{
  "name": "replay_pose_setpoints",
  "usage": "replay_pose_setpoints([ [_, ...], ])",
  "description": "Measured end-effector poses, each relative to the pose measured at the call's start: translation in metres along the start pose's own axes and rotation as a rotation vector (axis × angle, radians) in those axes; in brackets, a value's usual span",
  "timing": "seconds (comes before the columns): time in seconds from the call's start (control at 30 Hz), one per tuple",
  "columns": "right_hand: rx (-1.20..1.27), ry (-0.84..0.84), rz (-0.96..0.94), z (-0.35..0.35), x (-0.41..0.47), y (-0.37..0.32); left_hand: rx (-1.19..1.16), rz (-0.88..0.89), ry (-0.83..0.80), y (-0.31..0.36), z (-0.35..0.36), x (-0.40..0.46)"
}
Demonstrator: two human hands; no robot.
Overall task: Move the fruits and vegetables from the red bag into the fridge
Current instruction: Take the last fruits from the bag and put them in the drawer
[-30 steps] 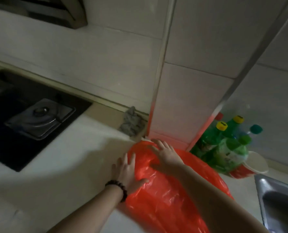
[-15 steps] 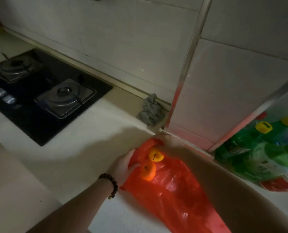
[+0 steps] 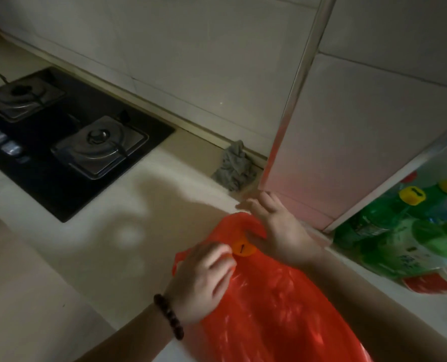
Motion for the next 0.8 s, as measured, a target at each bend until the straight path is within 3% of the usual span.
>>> replay_pose_setpoints([
  [0.07, 0.014, 0.021, -0.127, 0.008, -0.022, -0.023, 0.1, 0.053, -0.108, 0.001, 0.024, -0.012],
  [0.13, 0.018, -0.076, -0.184, 0.035, -0.036, -0.027, 0.183, -0.03, -0.231, -0.018, 0.043, -0.02],
  [0.23, -0.099, -0.212, -0.122, 0.072, -0.037, 0.001, 0.225, -0.179, -0.409, -0.045, 0.061, -0.026],
  [0.37, -0.139, -0.284, -0.008, 0.087, -0.018, 0.031, 0.175, -0.264, -0.52, -0.055, 0.073, -0.023],
  [0.57, -0.215, -0.383, 0.014, 0.111, 0.004, 0.044, 0.197, -0.311, -0.596, -0.07, 0.092, -0.034],
  [0.8, -0.145, -0.511, 0.343, 0.099, 0.002, 0.09, 0.167, -0.345, -0.543, -0.078, 0.089, -0.016],
])
Point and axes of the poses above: each hand's wrist, its own x-axis towards the middle knuckle, its own z-axis out of the palm, y = z × x, the point moved 9 cm from there along x, towards the middle knuckle, and after that the axes turned 8 degrees about z, right-handed, at the moved point
